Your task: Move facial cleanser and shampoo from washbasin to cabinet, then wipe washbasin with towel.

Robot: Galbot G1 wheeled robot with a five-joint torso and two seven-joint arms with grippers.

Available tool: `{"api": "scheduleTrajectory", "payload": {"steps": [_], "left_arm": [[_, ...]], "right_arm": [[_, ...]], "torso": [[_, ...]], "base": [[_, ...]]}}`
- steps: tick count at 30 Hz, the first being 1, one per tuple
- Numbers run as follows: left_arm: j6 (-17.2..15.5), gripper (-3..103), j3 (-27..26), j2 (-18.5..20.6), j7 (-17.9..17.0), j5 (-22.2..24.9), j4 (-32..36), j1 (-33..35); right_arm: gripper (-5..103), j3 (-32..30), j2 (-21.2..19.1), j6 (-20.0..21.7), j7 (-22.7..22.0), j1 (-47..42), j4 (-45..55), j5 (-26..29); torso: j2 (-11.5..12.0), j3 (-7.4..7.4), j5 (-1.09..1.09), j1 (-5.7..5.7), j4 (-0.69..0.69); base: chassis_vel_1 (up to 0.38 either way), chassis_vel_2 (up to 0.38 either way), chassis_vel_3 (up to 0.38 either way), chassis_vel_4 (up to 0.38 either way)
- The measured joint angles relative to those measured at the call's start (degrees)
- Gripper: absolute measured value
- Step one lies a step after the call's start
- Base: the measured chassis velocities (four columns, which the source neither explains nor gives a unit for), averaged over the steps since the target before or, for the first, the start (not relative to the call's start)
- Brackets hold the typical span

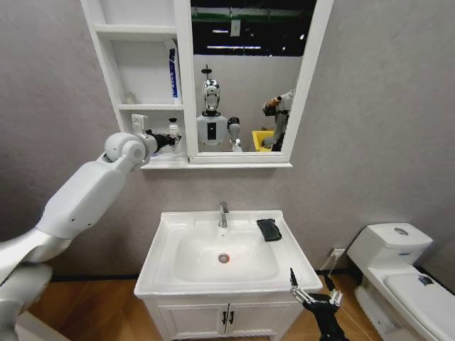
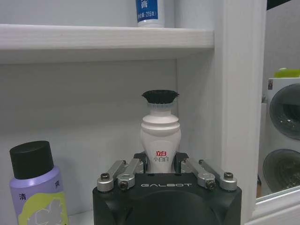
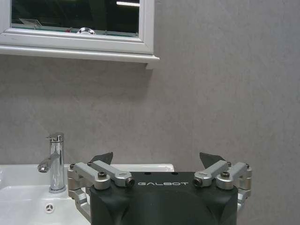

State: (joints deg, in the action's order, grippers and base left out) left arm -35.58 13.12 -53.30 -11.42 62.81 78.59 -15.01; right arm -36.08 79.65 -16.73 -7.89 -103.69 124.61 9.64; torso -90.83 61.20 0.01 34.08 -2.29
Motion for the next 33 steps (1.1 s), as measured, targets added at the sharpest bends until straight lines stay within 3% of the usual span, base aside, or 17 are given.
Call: {"api": "scheduleTrajectory", "payload": {"steps": [14,17,21,22,24,26,30,33], "left_arm": [[1.1,28,-0.8,-1.6,0.0,-3.5,-4.6,0.8],[1.3,44,-0.9,-1.5,-0.6,-3.8,-4.7,1.0],[1.3,49,-1.3,-0.9,-0.8,-3.5,-3.9,1.4],[1.8,60,-1.7,-0.3,-1.0,-3.5,-2.7,2.0],[2.0,60,-1.8,-0.3,-1.1,-3.5,-2.6,2.0],[4.3,77,-3.6,2.2,-1.8,-3.6,2.2,4.6],[5.0,87,-5.7,5.3,-2.0,-3.5,6.8,7.9],[6.9,99,-9.4,9.8,-3.7,-4.2,14.1,15.6]], "right_arm": [[100,0.1,0.0,-0.1,0.0,0.2,-0.5,0.1],[100,-0.1,0.0,-0.2,0.0,0.0,-0.5,0.2],[100,-0.1,0.0,-0.2,0.0,-0.1,-0.5,0.2],[100,-0.1,0.0,-0.2,0.0,-0.1,-0.5,0.1],[100,-0.1,0.0,-0.2,0.0,-0.1,-0.5,0.1],[100,-0.1,0.0,-0.2,0.0,-0.1,-0.5,0.1],[100,-0.3,-0.1,-0.2,0.0,0.1,-0.5,0.3],[100,-0.6,-0.3,-0.1,0.0,0.3,-0.4,0.5]], "torso": [[0.0,-0.01,0.0,-0.01,-0.01],[0.0,-0.01,-0.01,-0.01,-0.01],[0.0,-0.01,-0.01,-0.01,-0.01],[0.0,-0.01,-0.01,-0.01,0.0],[0.0,-0.01,-0.01,-0.01,0.0],[0.0,-0.01,0.0,-0.01,-0.02],[0.0,-0.01,-0.01,-0.01,-0.01],[0.0,-0.02,0.01,-0.02,0.01]], "base": [[0.0,0.0,0.0,0.0],[0.0,0.0,0.0,0.0],[0.0,0.0,0.0,0.0],[0.0,0.0,0.0,0.0],[0.0,0.0,0.0,0.0],[0.0,0.0,0.0,0.0],[0.0,0.0,0.0,0.0],[0.0,0.0,0.0,0.0]]}}
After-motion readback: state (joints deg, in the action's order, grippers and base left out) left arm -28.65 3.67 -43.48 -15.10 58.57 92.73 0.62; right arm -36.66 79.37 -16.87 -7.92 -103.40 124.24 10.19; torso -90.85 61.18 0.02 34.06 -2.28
